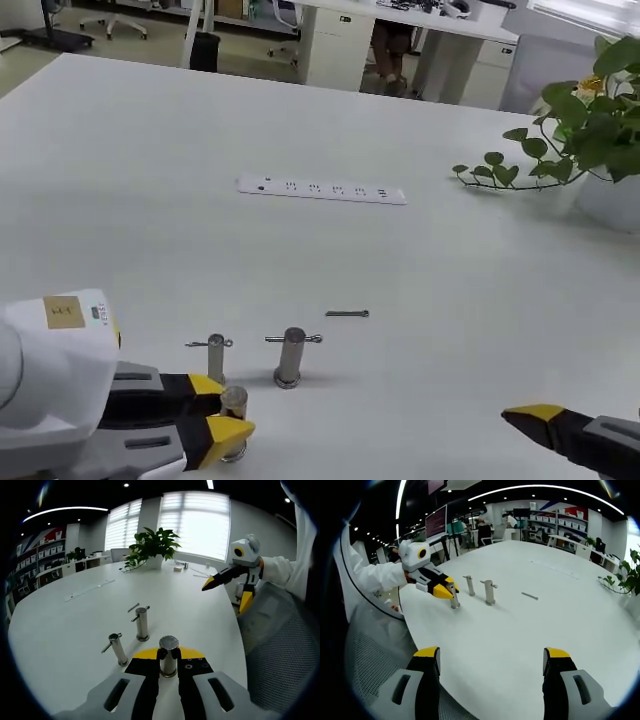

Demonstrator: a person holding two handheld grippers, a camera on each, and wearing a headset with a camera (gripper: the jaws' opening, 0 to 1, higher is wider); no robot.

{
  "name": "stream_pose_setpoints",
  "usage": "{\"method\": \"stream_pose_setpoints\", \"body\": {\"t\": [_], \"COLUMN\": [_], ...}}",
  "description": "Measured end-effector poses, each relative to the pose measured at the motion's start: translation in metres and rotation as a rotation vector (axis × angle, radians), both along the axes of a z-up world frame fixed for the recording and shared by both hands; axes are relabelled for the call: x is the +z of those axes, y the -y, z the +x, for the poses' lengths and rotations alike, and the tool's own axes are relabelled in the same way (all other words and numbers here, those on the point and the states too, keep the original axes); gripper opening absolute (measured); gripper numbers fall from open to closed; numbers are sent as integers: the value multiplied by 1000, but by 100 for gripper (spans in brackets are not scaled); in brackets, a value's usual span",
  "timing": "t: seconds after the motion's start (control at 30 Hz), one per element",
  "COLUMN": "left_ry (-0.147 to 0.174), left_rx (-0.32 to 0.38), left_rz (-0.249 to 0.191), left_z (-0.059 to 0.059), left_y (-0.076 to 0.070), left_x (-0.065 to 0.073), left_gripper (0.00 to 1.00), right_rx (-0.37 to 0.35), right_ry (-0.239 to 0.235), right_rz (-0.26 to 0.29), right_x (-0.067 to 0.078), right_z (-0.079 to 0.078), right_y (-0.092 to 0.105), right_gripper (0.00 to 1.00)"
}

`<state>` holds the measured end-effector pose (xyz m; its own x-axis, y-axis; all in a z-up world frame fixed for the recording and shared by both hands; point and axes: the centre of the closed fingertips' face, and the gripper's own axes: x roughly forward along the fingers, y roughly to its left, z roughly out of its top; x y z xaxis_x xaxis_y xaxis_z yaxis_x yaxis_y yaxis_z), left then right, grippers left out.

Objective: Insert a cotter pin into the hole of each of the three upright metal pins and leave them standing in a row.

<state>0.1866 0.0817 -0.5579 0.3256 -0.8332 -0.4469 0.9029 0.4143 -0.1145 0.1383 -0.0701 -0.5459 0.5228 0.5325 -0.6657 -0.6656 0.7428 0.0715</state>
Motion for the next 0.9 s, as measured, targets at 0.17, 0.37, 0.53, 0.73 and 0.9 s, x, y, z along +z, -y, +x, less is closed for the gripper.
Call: {"method": "stream_pose_setpoints", "body": {"t": [0.17, 0.37, 0.53, 0.73, 0.9], "left_ry": [-10, -20, -37, -29, -36], "left_rx": [3, 3, 12, 2, 10], "left_rz": [8, 12, 10, 21, 15], "left_z": [-1, -3, -3, -4, -4], "left_y": [-1, -1, 0, -1, -3], "left_x": [-2, -6, -10, -13, -14], "left_gripper": [10, 10, 10, 10, 10], "right_rx": [-3, -5, -11, -15, -17], "right_ry": [4, -2, -7, -8, -10], "right_rz": [0, -3, -1, -6, -8], "right_x": [1, -1, -1, -2, -3], "right_z": [1, -1, -1, -1, -1], "right_y": [0, 0, 1, 2, 4], "right_gripper": [82, 82, 83, 83, 82]}}
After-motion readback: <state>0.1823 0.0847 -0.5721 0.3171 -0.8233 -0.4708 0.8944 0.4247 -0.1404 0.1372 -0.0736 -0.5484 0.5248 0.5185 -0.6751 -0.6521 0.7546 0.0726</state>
